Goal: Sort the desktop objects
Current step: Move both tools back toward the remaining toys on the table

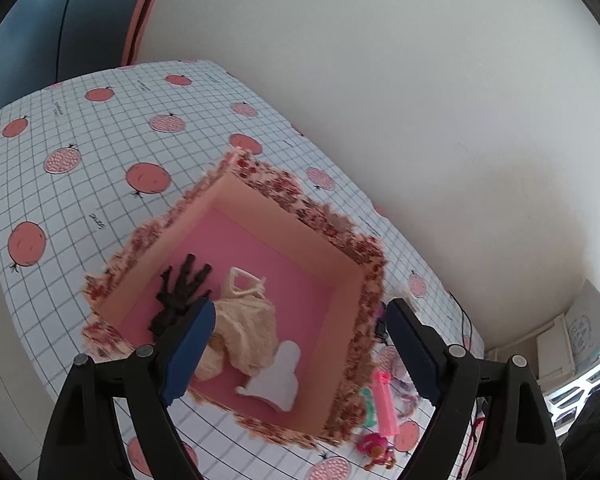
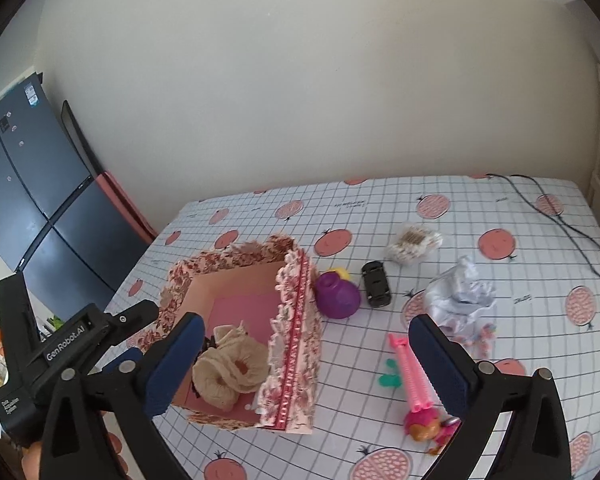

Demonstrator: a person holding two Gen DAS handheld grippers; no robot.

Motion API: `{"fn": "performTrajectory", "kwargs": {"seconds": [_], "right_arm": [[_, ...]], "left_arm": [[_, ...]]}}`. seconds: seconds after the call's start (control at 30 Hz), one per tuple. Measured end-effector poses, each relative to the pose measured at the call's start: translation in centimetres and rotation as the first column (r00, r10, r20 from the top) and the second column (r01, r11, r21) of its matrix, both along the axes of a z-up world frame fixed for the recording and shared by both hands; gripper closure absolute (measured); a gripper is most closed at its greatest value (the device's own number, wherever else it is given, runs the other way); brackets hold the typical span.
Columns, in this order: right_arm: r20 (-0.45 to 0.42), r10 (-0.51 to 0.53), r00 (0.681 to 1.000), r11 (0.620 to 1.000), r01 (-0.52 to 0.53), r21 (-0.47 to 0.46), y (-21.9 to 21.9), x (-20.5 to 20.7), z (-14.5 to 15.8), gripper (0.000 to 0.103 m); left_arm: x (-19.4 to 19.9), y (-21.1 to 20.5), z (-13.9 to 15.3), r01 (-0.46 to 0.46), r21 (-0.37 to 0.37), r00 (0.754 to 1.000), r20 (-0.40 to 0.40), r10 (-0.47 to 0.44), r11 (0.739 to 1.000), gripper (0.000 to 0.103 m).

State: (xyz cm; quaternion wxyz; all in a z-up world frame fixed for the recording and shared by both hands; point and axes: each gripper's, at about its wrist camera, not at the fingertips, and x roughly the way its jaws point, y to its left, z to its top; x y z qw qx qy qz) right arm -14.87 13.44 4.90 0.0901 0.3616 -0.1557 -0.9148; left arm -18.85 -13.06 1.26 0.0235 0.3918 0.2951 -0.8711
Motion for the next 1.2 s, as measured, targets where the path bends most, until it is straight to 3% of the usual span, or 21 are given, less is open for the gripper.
{"fn": "performTrajectory", "kwargs": {"seconds": [0.17,0.33,0.93,1.2], "right_arm": [[-0.021,-0.047,0.999,0.999,0.047,-0.007,2.5,0.6,0.8,0.000],[-0.041,-0.108,0.993,0.994,0.108,0.021,5.3,1.3,1.7,0.000],[-0.075,-0.249,0.966,0.966,0.252,0.049,15.0,4.9,2.8,0.000],[-0.045,-0.324,0.945,0.942,0.327,0.077,19.3,6.9,2.6,0.000]], "left_arm": [[0.2,2.8,1.1,0.028,-0.040,0.999,-0.024,-0.029,0.999,0.003],[0.4,5.9,2.2,0.065,-0.086,0.996,-0.062,-0.070,0.994,0.000],[0.2,18.0,3.9,0.244,-0.168,0.956,-0.123,-0.265,0.955,0.000],[-0.3,23.8,3.0,0.345,-0.155,0.926,-0.108,-0.363,0.926,0.000]]}}
